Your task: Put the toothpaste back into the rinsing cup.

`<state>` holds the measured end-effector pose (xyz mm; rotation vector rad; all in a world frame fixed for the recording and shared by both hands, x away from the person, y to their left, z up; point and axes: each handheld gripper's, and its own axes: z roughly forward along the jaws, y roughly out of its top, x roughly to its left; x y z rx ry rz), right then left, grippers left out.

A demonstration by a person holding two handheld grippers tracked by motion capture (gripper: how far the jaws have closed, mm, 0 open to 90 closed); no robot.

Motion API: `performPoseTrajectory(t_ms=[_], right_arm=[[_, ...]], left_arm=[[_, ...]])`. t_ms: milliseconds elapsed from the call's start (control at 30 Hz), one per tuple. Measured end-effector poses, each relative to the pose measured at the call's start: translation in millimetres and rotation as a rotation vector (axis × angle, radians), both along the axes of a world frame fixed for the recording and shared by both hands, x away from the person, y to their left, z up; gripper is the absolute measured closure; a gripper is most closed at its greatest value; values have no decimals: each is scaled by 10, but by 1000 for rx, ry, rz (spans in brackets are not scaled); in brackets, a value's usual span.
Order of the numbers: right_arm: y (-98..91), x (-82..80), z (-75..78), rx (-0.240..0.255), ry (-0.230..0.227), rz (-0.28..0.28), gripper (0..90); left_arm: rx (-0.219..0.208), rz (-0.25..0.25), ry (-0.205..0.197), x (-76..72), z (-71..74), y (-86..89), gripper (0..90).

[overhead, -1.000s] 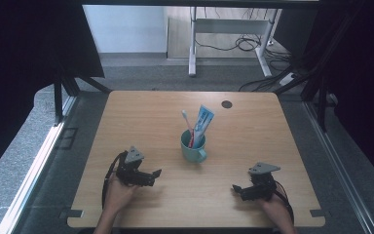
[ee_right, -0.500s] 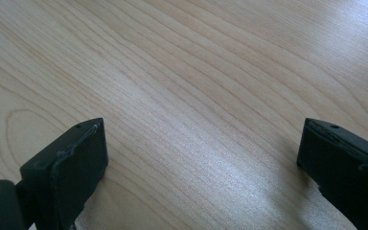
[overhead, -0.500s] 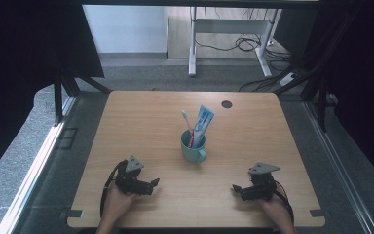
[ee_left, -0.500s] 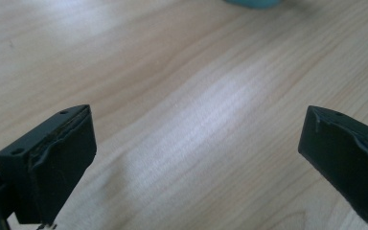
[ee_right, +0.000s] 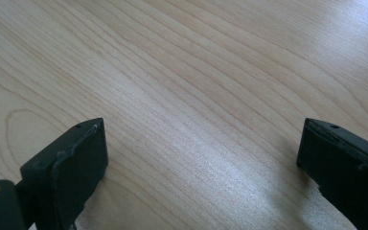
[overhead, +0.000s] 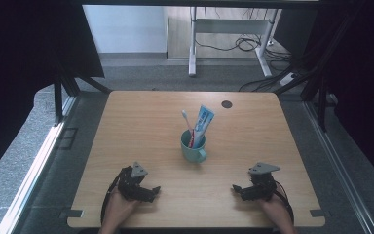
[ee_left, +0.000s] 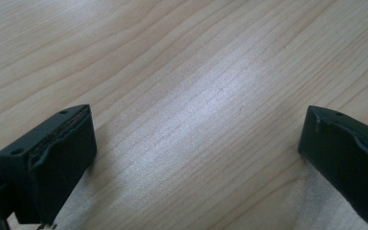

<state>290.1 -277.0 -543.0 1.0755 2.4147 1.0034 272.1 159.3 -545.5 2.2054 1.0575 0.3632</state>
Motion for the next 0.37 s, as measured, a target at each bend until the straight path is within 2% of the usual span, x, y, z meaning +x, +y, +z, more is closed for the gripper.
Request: performPoseTrajectory(t_ms=[367], right_arm=[[0, 0, 0, 0, 0, 1, 32]], left_arm=[[4, 23, -2, -17, -1, -5, 0]])
